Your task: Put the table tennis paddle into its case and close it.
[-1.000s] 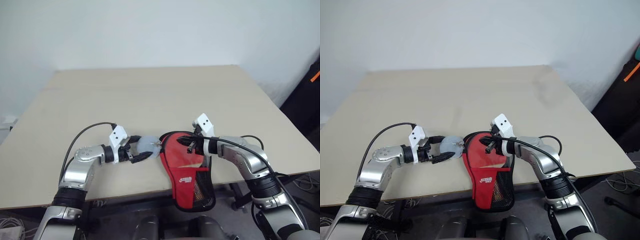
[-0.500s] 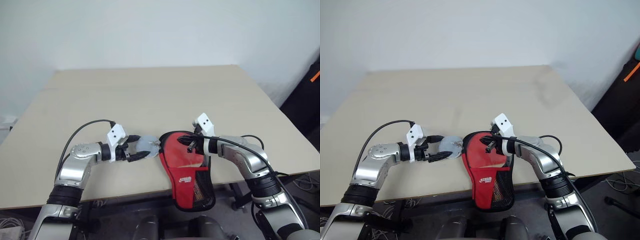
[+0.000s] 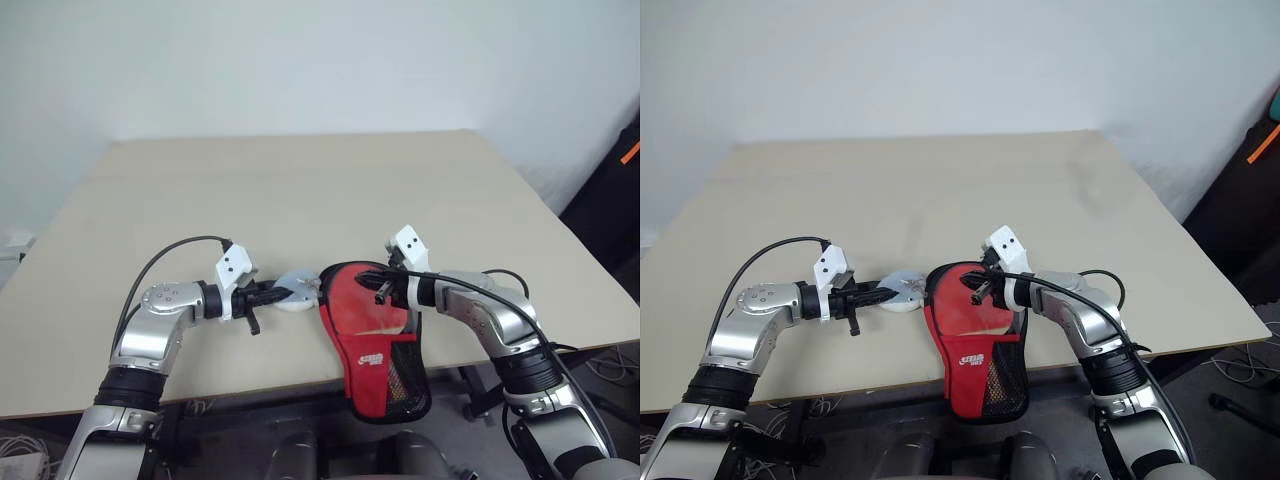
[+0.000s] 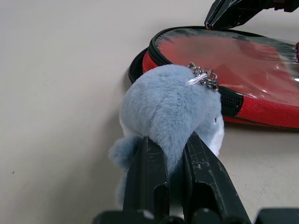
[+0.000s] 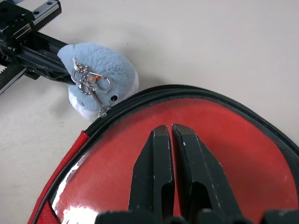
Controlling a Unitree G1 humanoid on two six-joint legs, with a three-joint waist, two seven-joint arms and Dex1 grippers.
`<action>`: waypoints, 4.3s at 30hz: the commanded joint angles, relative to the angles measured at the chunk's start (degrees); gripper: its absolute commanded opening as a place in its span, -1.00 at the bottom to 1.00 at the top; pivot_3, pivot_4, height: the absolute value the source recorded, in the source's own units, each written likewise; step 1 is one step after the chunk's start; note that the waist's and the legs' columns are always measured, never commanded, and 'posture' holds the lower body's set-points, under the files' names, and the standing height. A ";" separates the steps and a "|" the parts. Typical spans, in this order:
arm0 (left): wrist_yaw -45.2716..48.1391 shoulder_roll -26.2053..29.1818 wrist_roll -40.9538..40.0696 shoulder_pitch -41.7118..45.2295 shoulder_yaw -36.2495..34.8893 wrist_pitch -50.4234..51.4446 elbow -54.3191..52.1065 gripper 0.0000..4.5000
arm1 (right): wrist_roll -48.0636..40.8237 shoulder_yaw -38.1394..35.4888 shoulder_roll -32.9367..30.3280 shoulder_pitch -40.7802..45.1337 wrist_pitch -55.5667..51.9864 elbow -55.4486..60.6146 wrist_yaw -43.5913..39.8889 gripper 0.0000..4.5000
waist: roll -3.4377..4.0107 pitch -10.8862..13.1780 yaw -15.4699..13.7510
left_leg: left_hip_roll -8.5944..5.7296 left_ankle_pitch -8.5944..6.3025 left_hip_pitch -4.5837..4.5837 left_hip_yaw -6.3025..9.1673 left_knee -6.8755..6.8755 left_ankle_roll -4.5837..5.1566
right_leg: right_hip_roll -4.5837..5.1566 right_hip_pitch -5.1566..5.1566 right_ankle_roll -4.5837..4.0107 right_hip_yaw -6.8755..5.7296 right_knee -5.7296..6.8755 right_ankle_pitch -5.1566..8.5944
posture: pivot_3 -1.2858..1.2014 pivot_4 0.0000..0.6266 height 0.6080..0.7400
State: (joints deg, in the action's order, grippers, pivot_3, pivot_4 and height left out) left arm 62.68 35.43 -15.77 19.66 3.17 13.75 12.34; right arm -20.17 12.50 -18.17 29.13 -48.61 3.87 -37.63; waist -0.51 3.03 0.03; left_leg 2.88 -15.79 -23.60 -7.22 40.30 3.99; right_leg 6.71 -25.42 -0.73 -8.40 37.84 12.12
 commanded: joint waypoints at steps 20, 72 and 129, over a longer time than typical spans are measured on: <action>7.73 12.11 1.85 3.83 3.55 10.09 -11.29 -0.99 | -1.12 -0.34 0.30 0.49 -0.62 2.97 -0.84 -0.94 | 0.01 0.01 0.08 | 0.01 -0.05 -0.01 -0.01 0.00 -0.10 | -0.02 -0.03 0.00 0.02 0.00 0.00 | 0.03 -1.00 0.49; 13.05 20.21 8.64 5.24 4.82 3.43 -4.54 -0.99 | 8.41 5.83 12.27 -0.78 17.76 -20.62 -1.32 -0.94 | -0.17 -0.23 2.58 | 0.56 -0.07 0.16 -0.17 -0.01 -0.57 | -0.75 -0.06 -0.06 0.31 0.01 -0.03 | 0.03 -1.00 0.49; -32.51 -10.48 40.26 43.22 18.11 -19.67 52.37 -0.99 | 9.76 7.55 14.17 -2.46 11.22 -17.31 -2.41 -0.94 | 0.08 -0.93 -0.75 | 0.69 0.46 0.10 1.00 0.36 -0.28 | -0.76 0.01 -0.44 -0.38 0.86 -0.20 | 0.03 -1.00 0.49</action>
State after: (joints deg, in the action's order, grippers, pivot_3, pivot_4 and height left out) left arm 36.81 24.53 24.29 57.96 23.32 -5.57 65.63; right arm -10.54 18.99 -4.33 27.61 -35.74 -12.47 -39.91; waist -0.43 2.10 -0.72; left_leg 3.56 -15.32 -23.53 -6.18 40.67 3.70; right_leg 5.94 -25.42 -1.17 -8.81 38.71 11.92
